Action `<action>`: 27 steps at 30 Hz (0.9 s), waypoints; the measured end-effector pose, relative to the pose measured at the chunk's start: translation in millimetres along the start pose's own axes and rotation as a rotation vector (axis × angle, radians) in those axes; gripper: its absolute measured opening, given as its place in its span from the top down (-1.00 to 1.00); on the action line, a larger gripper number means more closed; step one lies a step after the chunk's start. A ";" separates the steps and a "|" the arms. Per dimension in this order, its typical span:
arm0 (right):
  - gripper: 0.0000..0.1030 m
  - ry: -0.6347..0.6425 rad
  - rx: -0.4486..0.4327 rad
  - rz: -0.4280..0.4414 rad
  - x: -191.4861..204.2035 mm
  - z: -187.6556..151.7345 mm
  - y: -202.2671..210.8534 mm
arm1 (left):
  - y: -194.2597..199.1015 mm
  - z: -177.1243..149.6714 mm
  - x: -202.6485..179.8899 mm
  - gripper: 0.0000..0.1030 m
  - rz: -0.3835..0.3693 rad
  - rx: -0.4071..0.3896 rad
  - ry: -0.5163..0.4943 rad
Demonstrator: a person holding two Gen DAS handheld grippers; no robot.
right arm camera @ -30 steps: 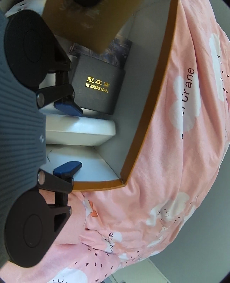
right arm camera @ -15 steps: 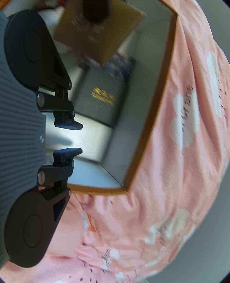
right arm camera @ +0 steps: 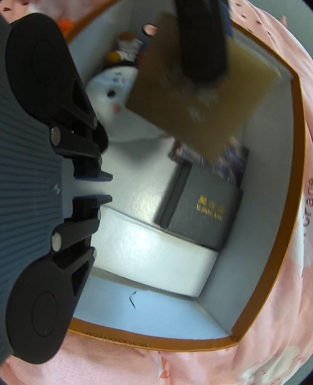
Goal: Organize objects
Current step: 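Lower the tan cardboard box into the orange box corner and open the left tool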
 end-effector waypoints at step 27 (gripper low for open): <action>0.87 -0.090 -0.375 -0.027 -69.7 5.2 100.0 | -57.5 -11.1 -97.3 -0.01 -0.201 0.292 -0.514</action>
Point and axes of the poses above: each gripper's, at about its wrist camera, not at the fingertips, and y roughly against the way its jaws point, x to its left, z to its top, the point moved 7 cm from there along -y, roughly the way its jaws point, and after that the axes turned 10 degrees about -y, right-handed, at the moved point
